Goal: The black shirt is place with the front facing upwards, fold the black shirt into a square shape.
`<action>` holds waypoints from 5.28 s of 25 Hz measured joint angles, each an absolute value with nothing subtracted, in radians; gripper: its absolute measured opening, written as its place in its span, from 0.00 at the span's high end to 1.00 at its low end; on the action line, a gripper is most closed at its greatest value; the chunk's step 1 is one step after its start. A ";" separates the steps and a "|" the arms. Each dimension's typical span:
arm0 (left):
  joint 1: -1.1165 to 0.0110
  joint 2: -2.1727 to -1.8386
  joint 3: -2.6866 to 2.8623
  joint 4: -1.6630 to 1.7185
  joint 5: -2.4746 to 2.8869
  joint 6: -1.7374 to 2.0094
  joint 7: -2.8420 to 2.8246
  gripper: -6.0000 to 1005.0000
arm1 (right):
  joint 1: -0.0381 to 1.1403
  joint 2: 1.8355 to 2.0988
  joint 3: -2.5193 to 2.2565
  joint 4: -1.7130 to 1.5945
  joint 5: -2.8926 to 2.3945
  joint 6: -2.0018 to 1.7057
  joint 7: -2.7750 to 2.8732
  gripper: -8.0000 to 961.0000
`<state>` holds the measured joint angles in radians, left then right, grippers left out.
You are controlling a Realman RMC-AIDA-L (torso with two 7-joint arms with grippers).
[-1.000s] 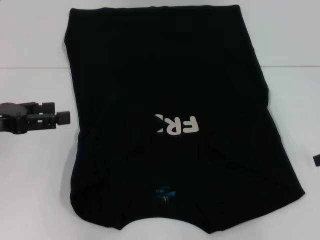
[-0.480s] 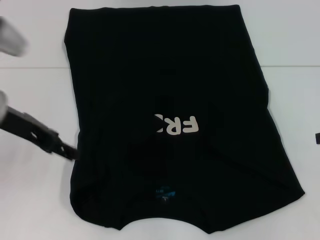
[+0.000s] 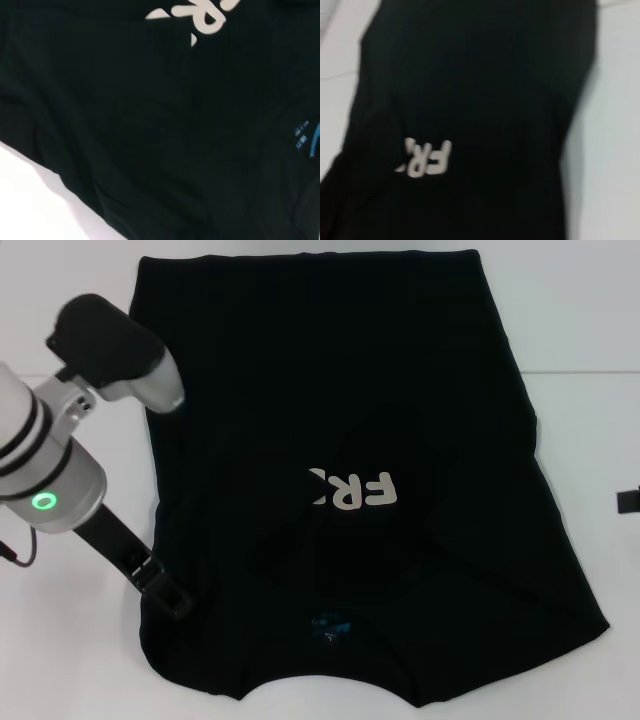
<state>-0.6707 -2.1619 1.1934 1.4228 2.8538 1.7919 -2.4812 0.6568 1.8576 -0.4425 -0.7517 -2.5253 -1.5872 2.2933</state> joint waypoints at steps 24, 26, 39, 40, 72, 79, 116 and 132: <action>-0.642 -2.111 1.504 1.342 2.860 1.644 -2.625 0.13 | 0.685 1.943 -0.450 -0.654 -2.366 -1.589 1.960 0.11; -0.642 -2.113 1.510 1.337 2.860 1.634 -2.625 0.13 | 0.685 1.943 -0.451 -0.649 -2.366 -1.587 1.959 0.11; -0.647 -2.096 1.530 1.266 2.861 1.574 -2.684 0.13 | 0.687 1.945 -0.453 -0.635 -2.365 -1.590 1.953 0.11; -0.646 -2.095 1.529 1.265 2.861 1.572 -2.686 0.13 | 0.687 1.945 -0.453 -0.635 -2.365 -1.590 1.953 0.11; -0.652 -2.152 1.186 1.176 2.830 1.575 -2.571 0.84 | 0.693 1.946 -0.453 -0.635 -2.365 -1.594 1.958 0.11; -0.644 -2.141 0.953 1.099 2.785 1.578 -2.493 0.93 | 0.695 1.946 -0.452 -0.639 -2.365 -1.598 1.977 0.11; -0.641 -1.991 0.510 0.644 2.606 1.471 -2.172 0.94 | 0.730 1.792 -0.622 -0.703 -2.481 -1.703 2.436 0.11; -0.667 -1.990 0.511 0.643 2.605 1.481 -2.174 0.94 | 0.748 1.810 -0.653 -0.710 -2.655 -1.760 2.447 0.11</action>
